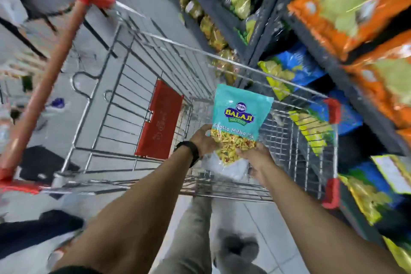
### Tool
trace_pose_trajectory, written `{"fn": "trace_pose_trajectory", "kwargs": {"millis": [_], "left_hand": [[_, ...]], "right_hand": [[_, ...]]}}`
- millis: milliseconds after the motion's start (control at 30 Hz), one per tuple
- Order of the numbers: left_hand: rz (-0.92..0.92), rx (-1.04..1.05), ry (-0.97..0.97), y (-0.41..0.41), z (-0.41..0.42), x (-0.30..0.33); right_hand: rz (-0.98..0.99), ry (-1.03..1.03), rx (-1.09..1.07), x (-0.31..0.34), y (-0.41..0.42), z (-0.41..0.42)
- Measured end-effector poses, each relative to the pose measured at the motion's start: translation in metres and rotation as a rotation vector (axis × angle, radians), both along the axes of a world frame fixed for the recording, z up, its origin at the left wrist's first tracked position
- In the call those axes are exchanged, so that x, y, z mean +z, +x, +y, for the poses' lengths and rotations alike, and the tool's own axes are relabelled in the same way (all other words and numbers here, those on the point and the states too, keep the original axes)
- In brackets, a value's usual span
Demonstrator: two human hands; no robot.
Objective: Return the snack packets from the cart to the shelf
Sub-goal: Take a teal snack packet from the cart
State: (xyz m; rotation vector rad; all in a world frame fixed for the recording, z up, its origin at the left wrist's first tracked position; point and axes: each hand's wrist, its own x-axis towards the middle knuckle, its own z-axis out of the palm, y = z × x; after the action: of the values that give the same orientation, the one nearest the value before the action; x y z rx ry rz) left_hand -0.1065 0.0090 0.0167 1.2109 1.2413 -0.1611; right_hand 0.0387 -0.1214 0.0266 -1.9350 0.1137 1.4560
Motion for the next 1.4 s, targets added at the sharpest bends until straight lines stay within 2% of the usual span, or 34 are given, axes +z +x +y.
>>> {"fn": "trace_pose_trajectory", "kwargs": {"millis": [167,300,533,633,733,867,1067,1167,1233,1267,1333,1400], "left_hand": [[-0.328,0.057,0.117,0.021,-0.035,0.127],[-0.586,0.096,0.242,0.053,-0.071,0.247],[-0.942,-0.184,0.553,0.122,-0.104,0.425],[-1.106,-0.267,0.547,0.164,-0.109,0.477],[-1.224,-0.335,0.56,0.221,-0.11,0.513],[-1.282,-0.395,0.548,0.298,-0.114,0.538],[-1.145,-0.438,0.555,0.368,-0.109,0.525],[-1.096,-0.481,0.555,0.371,-0.101,0.511],[-1.096,-0.442,0.591,0.366,-0.088,0.505],[-1.099,-0.363,0.672,0.361,-0.078,0.503],[-1.061,-0.107,1.0,0.351,-0.057,0.496],[-0.906,0.092,1.324,0.344,-0.033,0.493]], "right_hand": [[-0.158,0.304,-0.081,0.122,0.019,-0.035],[-0.394,0.568,-0.098,0.235,0.045,-0.071],[-0.86,0.844,-0.233,0.407,0.09,-0.137],[-1.061,0.889,-0.293,0.457,0.116,-0.156],[-1.234,0.879,-0.362,0.496,0.15,-0.165],[-1.321,0.8,-0.46,0.521,0.207,-0.163],[-1.364,0.612,-0.525,0.509,0.261,-0.15],[-1.39,0.583,-0.534,0.492,0.261,-0.145],[-1.485,0.485,-0.569,0.483,0.254,-0.139],[-1.555,0.399,-0.59,0.48,0.248,-0.134],[-1.716,0.236,-0.58,0.476,0.237,-0.122],[-1.815,0.088,-0.499,0.475,0.232,-0.102]]}}
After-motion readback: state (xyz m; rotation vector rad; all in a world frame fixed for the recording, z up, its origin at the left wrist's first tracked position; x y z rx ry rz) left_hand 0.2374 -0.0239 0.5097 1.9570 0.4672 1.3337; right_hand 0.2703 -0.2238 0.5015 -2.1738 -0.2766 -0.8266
